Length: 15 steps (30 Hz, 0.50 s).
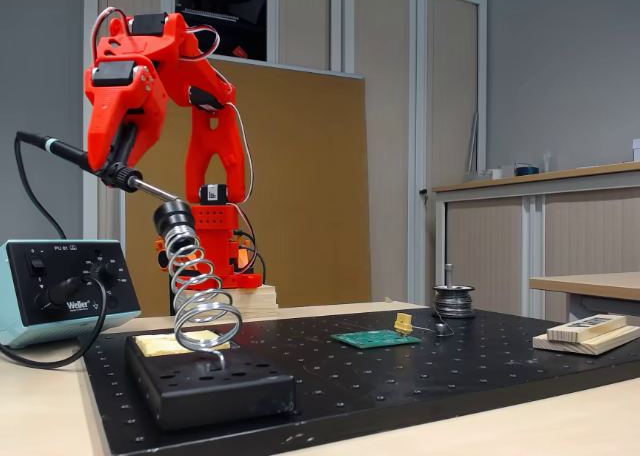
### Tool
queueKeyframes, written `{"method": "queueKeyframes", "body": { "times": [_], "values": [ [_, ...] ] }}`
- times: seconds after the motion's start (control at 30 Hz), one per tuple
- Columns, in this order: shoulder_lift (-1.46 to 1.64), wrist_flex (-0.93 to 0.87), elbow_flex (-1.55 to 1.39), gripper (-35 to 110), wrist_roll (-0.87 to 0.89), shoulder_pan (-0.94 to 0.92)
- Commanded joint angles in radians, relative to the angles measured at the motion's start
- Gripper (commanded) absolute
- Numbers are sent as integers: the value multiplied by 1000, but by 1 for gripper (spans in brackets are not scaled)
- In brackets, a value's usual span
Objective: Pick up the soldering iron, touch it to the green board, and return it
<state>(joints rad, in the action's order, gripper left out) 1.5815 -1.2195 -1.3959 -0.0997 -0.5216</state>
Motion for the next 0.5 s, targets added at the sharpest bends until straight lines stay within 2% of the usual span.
{"method": "queueKeyframes", "body": {
  "times": [0.0,0.47],
  "values": [
    [34,12,17,0,-12,-25],
    [60,12,3,0,-31,-60]
  ]
}}
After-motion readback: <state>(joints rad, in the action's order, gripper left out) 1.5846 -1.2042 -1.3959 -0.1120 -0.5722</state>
